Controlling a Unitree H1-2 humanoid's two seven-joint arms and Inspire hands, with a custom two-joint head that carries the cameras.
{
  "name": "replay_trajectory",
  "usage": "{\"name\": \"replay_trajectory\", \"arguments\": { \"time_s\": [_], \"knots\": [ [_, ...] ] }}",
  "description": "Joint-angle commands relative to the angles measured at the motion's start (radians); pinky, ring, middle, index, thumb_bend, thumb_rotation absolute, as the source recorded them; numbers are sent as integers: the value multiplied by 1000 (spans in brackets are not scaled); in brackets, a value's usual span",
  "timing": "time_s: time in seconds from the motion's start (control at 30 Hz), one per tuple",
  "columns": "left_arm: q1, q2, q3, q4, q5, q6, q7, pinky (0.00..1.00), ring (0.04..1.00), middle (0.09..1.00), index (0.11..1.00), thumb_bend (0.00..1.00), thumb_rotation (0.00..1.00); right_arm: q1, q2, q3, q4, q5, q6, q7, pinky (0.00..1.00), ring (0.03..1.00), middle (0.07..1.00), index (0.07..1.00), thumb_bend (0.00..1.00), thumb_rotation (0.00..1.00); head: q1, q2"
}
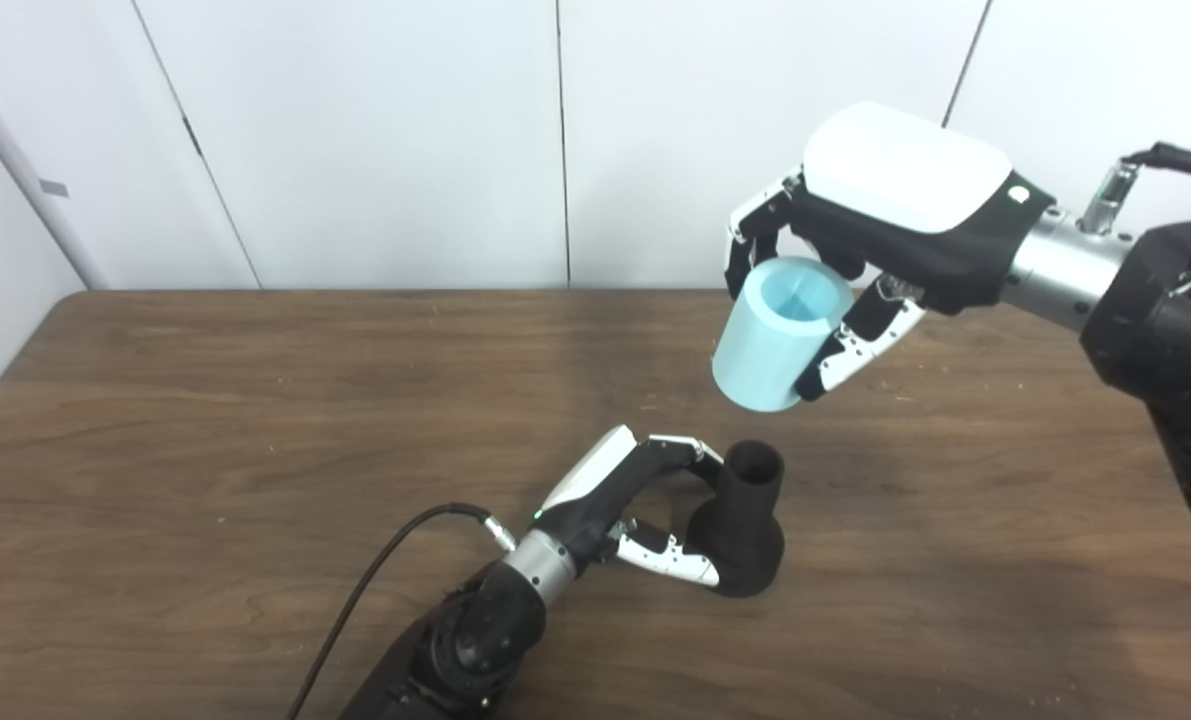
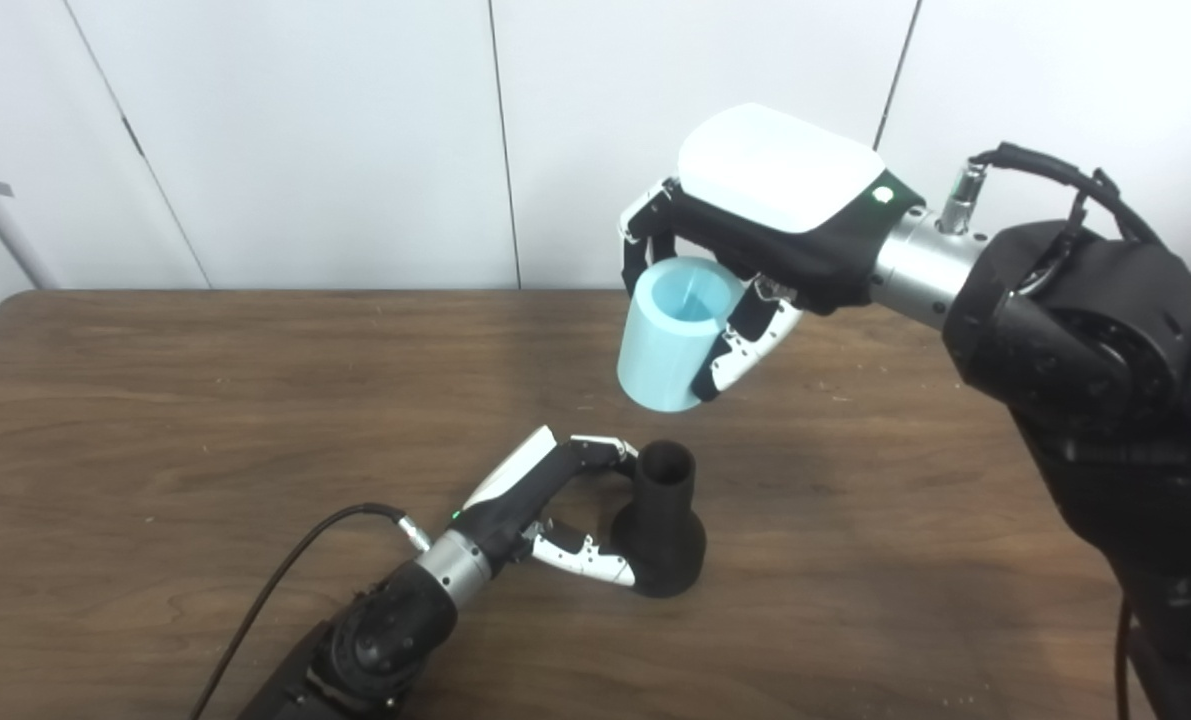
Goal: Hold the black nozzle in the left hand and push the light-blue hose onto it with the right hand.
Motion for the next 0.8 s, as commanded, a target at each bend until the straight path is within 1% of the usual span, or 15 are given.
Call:
{"name": "replay_trajectory", "arguments": {
  "time_s": [0.0, 0.17, 0.43, 0.53, 0.57, 0.67, 0.77],
  "knots": [
    [36, 38, -19, 33, 50, 65, -54, 892, 742, 609, 482, 514, 80, -49, -13, -15, -24, 9, 1, -14, 68, 144, 470, 480, 531, 0, -2, 3],
    [31, 44, -12, 31, 39, 62, -60, 880, 743, 597, 482, 514, 80, -41, -17, -13, -22, 22, 1, -14, 73, 150, 470, 479, 531, 0, -12, 3],
    [31, 52, -7, 29, 35, 55, -69, 902, 744, 603, 481, 514, 81, -37, -13, 1, -29, 18, 17, 4, 80, 159, 470, 479, 531, 0, -35, 6],
    [31, 53, -5, 27, 35, 54, -72, 902, 744, 603, 480, 514, 81, -41, -16, 6, -36, 22, 32, 20, 80, 160, 470, 479, 531, 0, -39, 7],
    [32, 53, -4, 25, 34, 55, -73, 887, 740, 603, 481, 514, 81, -42, -17, 7, -37, 23, 36, 25, 80, 160, 470, 479, 531, 0, -39, 7],
    [35, 53, -2, 12, 35, 68, -77, 876, 740, 602, 481, 514, 81, -49, -26, 12, -44, 41, 56, 56, 81, 157, 470, 479, 531, 0, -43, 8],
    [37, 52, -2, 5, 38, 78, -78, 866, 741, 602, 481, 514, 81, -50, -31, 17, -37, 53, 60, 70, 81, 157, 470, 480, 531, 0, -44, 9]
  ]
}}
